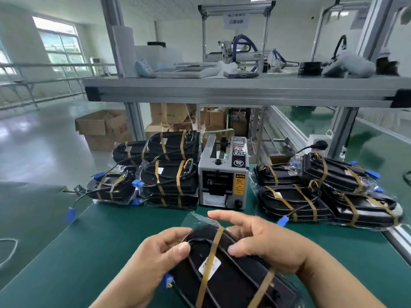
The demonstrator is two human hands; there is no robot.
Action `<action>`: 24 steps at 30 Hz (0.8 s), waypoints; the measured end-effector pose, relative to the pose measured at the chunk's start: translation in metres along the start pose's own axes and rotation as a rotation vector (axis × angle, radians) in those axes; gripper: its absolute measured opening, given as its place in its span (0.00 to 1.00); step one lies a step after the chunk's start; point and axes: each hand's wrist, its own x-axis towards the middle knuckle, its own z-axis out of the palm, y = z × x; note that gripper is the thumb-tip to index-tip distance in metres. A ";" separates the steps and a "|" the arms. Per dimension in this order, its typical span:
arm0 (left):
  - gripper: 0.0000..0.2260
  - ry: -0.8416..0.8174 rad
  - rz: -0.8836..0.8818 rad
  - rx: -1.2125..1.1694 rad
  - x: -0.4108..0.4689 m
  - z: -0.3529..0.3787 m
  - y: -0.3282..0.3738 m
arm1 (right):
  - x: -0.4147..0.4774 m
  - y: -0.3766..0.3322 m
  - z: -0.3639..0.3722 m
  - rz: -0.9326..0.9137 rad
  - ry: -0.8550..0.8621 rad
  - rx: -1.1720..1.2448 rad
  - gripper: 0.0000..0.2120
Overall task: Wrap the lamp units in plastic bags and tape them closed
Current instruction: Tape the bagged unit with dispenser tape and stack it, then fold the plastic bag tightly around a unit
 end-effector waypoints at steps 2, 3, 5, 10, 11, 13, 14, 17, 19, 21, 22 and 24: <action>0.15 0.168 -0.047 -0.090 -0.009 -0.020 -0.002 | 0.017 -0.009 0.006 0.071 0.185 -0.239 0.20; 0.14 0.238 -0.073 -0.133 -0.014 -0.033 -0.002 | 0.025 -0.012 0.007 0.082 0.231 -0.306 0.17; 0.15 0.344 -0.109 -0.205 -0.024 -0.062 0.001 | 0.038 -0.016 0.012 0.123 0.213 -0.242 0.21; 0.16 0.598 -0.130 -0.287 -0.029 -0.131 0.023 | 0.093 -0.024 0.044 0.066 0.077 0.215 0.37; 0.16 0.604 -0.133 -0.311 -0.027 -0.145 0.026 | 0.107 -0.026 0.054 0.025 0.094 0.230 0.40; 0.16 0.600 -0.156 -0.381 -0.025 -0.172 0.032 | 0.136 -0.029 0.075 -0.010 0.172 0.230 0.44; 0.16 0.586 -0.169 -0.421 -0.025 -0.184 0.034 | 0.149 -0.030 0.085 -0.012 0.213 0.241 0.44; 0.13 0.529 -0.224 -0.411 -0.025 -0.214 0.035 | 0.182 -0.026 0.108 0.012 0.308 0.323 0.36; 0.09 0.568 -0.241 -0.311 -0.022 -0.229 0.029 | 0.198 -0.018 0.122 0.059 0.343 0.347 0.26; 0.08 0.649 -0.242 -0.175 -0.015 -0.241 0.019 | 0.212 -0.007 0.135 0.122 0.347 0.333 0.17; 0.08 0.682 -0.244 -0.123 -0.010 -0.246 0.013 | 0.217 -0.002 0.141 0.152 0.350 0.330 0.15; 0.09 0.730 -0.249 -0.059 -0.001 -0.253 0.004 | 0.226 0.007 0.148 0.181 0.382 0.313 0.19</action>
